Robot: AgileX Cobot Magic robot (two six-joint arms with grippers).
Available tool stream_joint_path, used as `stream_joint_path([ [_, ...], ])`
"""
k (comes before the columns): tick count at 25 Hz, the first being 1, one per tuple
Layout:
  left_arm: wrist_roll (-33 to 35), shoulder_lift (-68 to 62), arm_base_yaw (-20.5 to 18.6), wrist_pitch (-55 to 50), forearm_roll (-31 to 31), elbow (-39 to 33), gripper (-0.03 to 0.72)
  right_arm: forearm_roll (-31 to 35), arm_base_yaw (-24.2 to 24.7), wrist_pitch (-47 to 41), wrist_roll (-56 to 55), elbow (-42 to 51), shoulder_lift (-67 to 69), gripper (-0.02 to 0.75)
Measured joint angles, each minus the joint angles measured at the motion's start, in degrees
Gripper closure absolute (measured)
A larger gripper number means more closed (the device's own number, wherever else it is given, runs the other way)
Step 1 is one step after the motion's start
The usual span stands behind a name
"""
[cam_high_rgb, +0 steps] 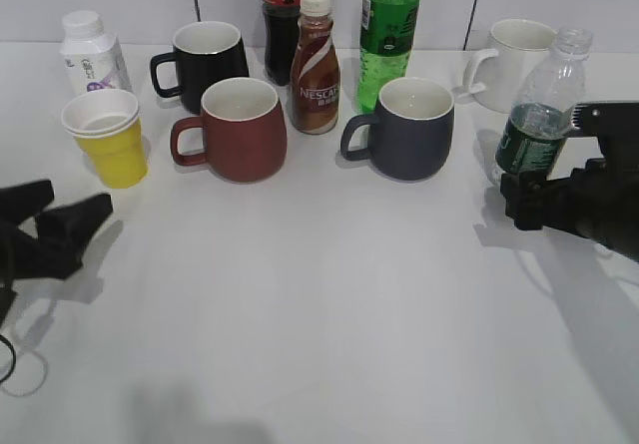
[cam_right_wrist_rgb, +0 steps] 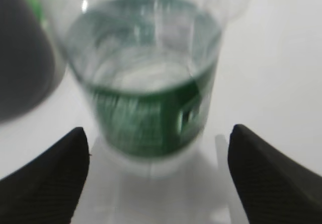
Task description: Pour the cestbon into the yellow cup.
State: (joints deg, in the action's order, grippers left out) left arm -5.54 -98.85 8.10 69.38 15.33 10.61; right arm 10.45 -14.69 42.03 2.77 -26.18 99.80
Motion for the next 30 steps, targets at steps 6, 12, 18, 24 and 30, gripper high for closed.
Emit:
stream_joint_path([
  [6,-6.22,8.87,0.0,-6.27,0.5,-0.28,0.1,-0.32,0.0,-16.21,-0.18,0.04,-8.55,0.103],
  [12,-12.28,18.83,0.0,-18.96,2.75,2.14,0.1,-0.39,0.0,-32.97,-0.22,-0.33,-16.91,0.125],
  [18,-23.55,26.69,0.0,-38.71,10.58,9.14,0.1,-1.12,0.0,-54.15,-0.22,-5.86,-21.94,0.141],
  [24,-28.67,35.8,5.97,-66.82,13.72,15.85,0.115,-1.31,0.0,-75.12,-0.22,-13.63,-23.79,0.142],
  [30,-28.86,44.48,18.76,-97.91,10.04,24.58,0.169,-2.09,0.0,-91.32,-0.22,-14.99,-30.29,0.143],
])
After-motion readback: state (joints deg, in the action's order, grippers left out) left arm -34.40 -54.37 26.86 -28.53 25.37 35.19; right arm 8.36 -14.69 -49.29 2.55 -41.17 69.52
